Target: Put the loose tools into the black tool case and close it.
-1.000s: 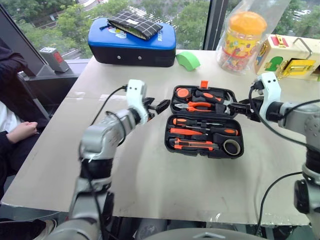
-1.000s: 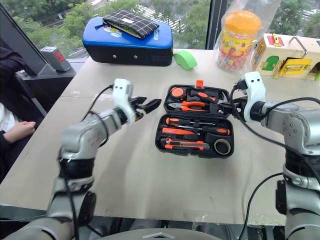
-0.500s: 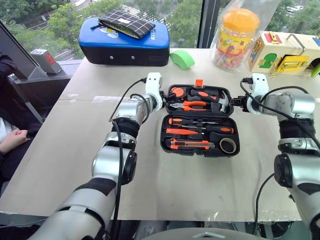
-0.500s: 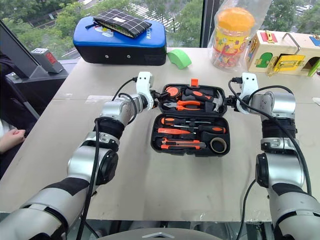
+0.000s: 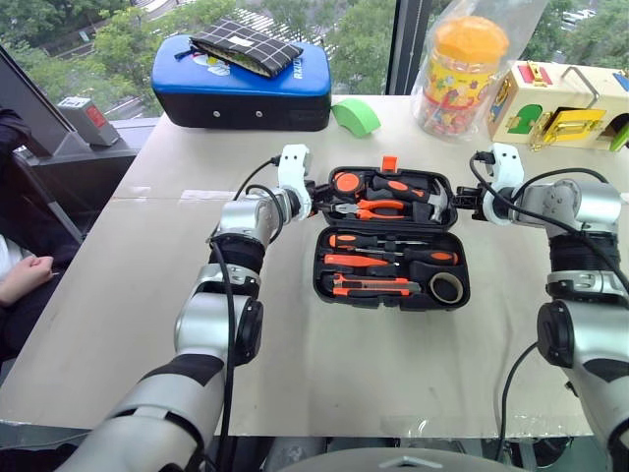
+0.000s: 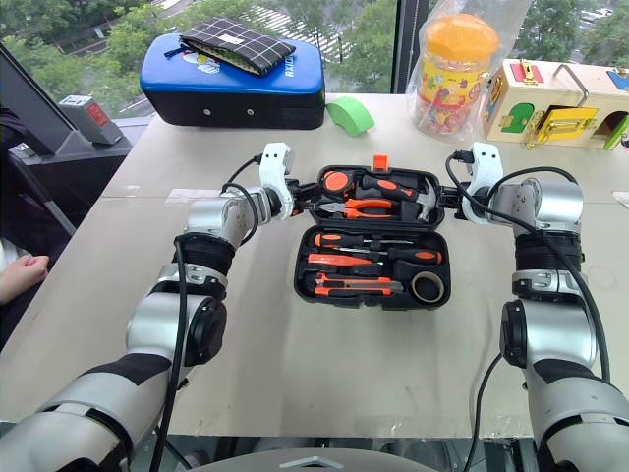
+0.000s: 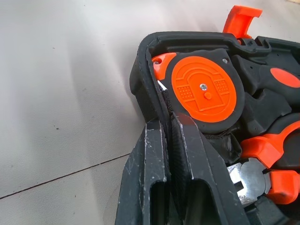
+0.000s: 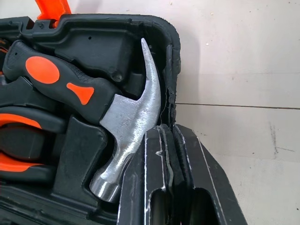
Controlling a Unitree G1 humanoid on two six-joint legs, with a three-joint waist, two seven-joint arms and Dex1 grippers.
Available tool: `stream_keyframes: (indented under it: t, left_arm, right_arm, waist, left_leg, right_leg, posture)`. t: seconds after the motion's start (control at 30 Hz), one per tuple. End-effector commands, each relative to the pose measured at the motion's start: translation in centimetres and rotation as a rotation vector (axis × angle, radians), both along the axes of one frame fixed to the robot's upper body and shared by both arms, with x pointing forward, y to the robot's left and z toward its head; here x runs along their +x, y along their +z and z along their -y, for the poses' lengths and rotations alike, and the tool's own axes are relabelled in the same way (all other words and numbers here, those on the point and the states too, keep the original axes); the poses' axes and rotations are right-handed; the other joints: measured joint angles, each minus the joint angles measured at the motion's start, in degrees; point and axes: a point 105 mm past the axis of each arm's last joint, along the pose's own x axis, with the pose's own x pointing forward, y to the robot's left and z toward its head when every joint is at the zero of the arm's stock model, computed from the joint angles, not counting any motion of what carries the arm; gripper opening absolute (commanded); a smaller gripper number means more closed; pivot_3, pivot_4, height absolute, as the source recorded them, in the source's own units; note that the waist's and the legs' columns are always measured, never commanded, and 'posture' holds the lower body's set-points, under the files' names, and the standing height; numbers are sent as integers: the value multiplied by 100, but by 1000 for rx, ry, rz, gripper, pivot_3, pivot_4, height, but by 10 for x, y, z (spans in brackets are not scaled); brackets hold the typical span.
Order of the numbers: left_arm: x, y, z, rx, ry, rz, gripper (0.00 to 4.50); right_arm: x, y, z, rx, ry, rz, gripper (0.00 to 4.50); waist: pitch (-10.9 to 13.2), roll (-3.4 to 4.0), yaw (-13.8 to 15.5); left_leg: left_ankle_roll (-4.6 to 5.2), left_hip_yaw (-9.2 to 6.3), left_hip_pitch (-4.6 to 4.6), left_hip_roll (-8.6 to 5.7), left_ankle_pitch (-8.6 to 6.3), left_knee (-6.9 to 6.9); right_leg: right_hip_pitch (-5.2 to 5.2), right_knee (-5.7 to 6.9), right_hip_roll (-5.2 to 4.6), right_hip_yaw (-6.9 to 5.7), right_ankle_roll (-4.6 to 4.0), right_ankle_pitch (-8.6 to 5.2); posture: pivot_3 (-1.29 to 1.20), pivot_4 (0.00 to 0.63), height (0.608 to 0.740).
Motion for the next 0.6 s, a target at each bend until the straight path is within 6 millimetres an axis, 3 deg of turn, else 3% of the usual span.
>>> stream_keyframes:
  t: [0.03, 0.2, 0.33, 0.43, 0.53, 0.6]
  left_arm:
    - [0, 18, 8, -23, -40, 115, 19]
    - [-5, 55, 17, -79, -67, 393, 19]
    - [-10, 61, 18, -102, -66, 448, 19]
    - [-11, 58, 16, -103, -64, 437, 19]
    - [-11, 57, 16, -91, -69, 445, 0]
    - [-11, 58, 17, -85, -75, 453, 0]
  right_arm:
    - [8, 20, -4, 90, 5, 103, 0]
    - [-1, 34, -11, 36, 88, 238, 0]
    - [-9, 33, -8, 45, 92, 239, 0]
    - [-14, 24, 1, -67, 107, 224, 0]
    - [-15, 29, 7, -75, 74, 243, 868]
    - [-16, 36, 10, -102, 69, 267, 1738]
  waist:
    - [0, 0, -3]
    - [2, 0, -9]
    - [2, 0, 35]
    - [2, 0, 48]
    - [2, -1, 33]
    - [2, -1, 34]
  left_leg:
    - [0, 0, 0, 0, 0, -1]
    - [-6, 10, -21, 0, 3, 3]
    - [-6, 4, -40, 1, 4, 5]
    - [-6, -1, -77, -4, 4, 25]
    - [-5, -2, -82, -13, 4, 30]
    - [-5, -1, -82, -13, 4, 34]
  right_leg:
    - [0, -1, 0, 0, 0, 0]
    - [-26, 2, -7, 10, 0, 0]
    - [-42, 3, -7, 7, 0, 0]
    - [-71, 11, -5, 0, 1, 1]
    - [-73, 13, -3, -7, 1, 1]
    - [-73, 14, -2, -7, 1, 1]
  posture:
    - [0, 150, 740]
    - [0, 150, 740]
    - [0, 150, 740]
    - [0, 150, 740]
    - [0, 150, 740]
    - [0, 150, 740]
